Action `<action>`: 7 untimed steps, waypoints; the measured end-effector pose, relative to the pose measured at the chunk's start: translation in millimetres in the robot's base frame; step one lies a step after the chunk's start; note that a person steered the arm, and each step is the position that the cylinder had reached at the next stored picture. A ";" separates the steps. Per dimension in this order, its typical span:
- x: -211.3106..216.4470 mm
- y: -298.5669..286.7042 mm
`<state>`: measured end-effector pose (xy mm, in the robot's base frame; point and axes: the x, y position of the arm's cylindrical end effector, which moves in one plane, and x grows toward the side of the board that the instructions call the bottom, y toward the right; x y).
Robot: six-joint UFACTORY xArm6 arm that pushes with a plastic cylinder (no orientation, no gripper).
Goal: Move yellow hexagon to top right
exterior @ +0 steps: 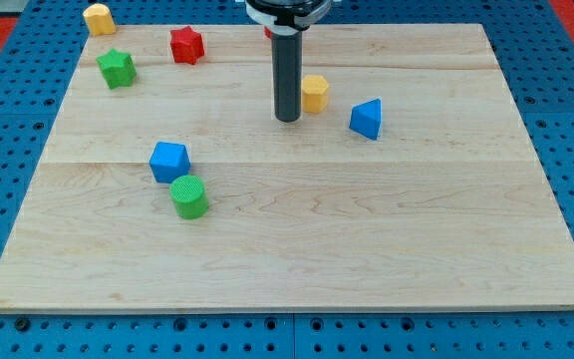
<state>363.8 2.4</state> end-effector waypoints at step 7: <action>-95.6 122.5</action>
<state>268.2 125.0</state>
